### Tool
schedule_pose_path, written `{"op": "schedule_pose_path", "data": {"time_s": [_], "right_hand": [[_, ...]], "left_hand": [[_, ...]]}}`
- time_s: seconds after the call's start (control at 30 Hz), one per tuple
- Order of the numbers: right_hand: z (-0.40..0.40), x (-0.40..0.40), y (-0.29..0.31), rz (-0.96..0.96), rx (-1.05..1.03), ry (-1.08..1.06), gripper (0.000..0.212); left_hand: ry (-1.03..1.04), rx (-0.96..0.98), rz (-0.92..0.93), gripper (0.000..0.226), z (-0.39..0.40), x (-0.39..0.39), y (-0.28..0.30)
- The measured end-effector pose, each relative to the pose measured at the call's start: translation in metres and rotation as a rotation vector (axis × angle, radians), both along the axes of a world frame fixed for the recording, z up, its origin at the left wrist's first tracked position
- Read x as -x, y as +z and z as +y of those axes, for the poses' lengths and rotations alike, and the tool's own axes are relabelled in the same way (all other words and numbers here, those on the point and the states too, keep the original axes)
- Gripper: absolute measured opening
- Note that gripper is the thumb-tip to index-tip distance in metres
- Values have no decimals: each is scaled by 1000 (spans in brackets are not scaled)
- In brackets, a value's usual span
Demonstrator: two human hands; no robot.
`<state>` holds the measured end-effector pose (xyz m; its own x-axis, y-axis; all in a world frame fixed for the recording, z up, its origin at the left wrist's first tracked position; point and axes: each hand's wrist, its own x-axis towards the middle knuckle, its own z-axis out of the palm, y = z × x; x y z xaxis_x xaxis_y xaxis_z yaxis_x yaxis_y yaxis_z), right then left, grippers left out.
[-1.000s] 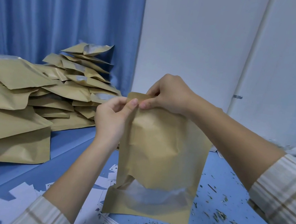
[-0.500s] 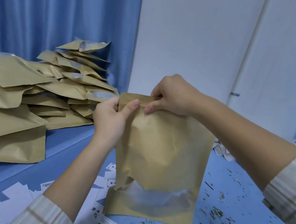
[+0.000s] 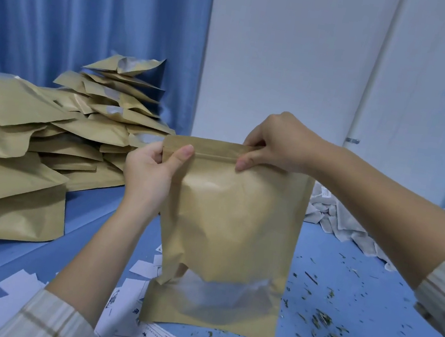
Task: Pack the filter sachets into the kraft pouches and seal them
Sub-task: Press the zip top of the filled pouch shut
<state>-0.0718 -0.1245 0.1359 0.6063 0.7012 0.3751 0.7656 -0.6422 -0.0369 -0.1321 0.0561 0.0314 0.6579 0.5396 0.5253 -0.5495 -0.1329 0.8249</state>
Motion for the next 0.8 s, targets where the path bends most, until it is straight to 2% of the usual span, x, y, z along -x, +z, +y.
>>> {"op": "schedule_pose_path", "data": {"time_s": [0.2,0.33,0.47,0.53,0.6,0.67,0.73,0.8], "right_hand": [[-15,-5,-2,7,-20,-32,31],[-27,-9,-5,22,-75,-38,31],[-40,-15,-10,26,-114,-62,33],[-47,-17,-14,40,-171,-64,43],[-52,-19,-18,45,-213,-65,51],[-57,-20,-22,64,-254,-68,45],[-61,-18,-27,114,-348,-56,40],[-66,-18,-35,166,-474,-45,38]], "left_hand": [[14,-22,-26,23,8,4,2],[9,21,-16,10,15,3,4],[1,13,-22,9,22,2,2],[2,21,-32,7,23,1,0],[-4,-4,-50,16,22,0,-3],[11,-17,-72,34,20,0,-5],[-15,5,-72,29,23,1,-8],[-137,28,-6,33,28,1,-16]]}}
